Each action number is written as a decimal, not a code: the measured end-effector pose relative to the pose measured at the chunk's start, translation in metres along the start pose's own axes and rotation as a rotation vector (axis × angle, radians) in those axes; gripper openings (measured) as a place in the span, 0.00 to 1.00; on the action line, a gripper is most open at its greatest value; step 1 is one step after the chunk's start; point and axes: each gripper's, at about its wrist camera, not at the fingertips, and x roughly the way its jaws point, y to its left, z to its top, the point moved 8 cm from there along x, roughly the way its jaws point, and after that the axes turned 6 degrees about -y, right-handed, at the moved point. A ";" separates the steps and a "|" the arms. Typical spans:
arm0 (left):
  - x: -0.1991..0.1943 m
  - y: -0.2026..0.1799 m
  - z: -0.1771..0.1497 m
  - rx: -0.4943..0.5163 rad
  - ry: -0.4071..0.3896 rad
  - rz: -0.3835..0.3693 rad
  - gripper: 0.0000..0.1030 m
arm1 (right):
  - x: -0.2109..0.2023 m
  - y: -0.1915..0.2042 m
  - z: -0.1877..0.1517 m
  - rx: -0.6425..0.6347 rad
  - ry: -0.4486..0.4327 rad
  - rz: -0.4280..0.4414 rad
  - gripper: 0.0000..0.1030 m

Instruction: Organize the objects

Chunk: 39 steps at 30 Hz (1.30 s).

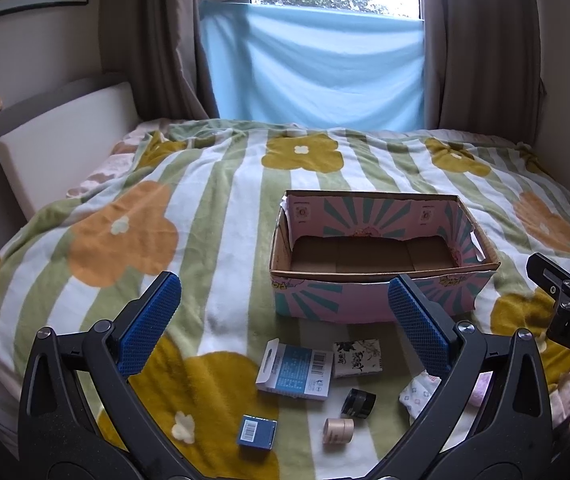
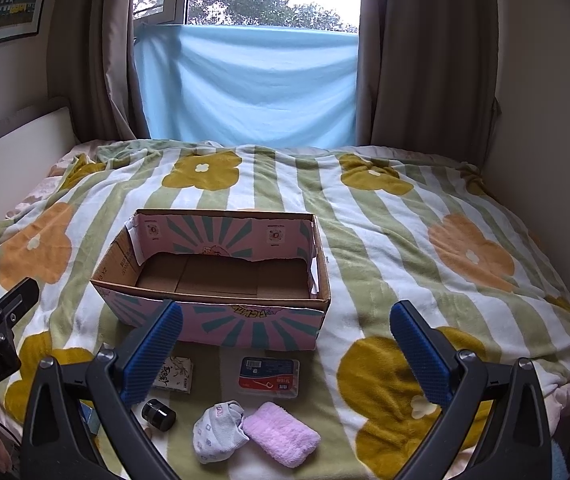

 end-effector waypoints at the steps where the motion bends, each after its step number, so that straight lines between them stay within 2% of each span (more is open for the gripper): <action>1: 0.000 0.000 0.000 0.000 -0.001 0.000 1.00 | 0.000 0.000 0.000 -0.001 0.001 0.000 1.00; 39: 0.001 0.001 0.000 -0.001 0.007 0.011 1.00 | -0.001 0.000 0.005 -0.001 -0.002 0.014 1.00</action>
